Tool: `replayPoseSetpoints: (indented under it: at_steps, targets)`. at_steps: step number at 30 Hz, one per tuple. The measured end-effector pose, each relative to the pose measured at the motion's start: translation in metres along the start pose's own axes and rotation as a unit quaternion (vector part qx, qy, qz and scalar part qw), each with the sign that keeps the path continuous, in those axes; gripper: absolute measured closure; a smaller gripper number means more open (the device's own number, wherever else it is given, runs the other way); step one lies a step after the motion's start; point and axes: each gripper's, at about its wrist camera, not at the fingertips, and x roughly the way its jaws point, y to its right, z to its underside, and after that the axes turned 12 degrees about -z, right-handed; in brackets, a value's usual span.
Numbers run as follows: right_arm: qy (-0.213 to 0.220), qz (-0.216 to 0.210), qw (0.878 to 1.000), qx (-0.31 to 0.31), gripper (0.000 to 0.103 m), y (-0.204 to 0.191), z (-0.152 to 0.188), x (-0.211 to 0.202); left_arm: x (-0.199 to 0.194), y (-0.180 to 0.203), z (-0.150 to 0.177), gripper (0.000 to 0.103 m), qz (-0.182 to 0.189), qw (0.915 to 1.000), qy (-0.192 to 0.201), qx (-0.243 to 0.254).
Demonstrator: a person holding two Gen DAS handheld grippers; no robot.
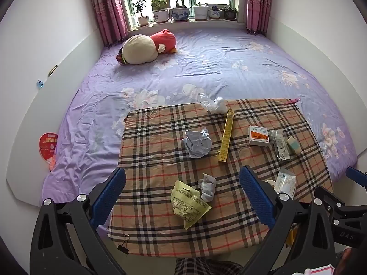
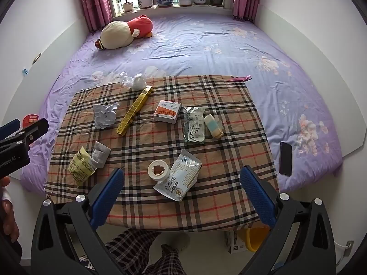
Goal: Collect trash
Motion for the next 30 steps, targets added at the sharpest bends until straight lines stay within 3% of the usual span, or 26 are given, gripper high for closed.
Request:
replayPoseSetpoints:
  at_steps: [30]
  targets:
    - [0.001,-0.005,1.0,0.002,0.003,0.0037,-0.0004,0.0028,0.0048,0.0004,0.0042,0.004,0.004,0.9999,-0.013,-0.008]
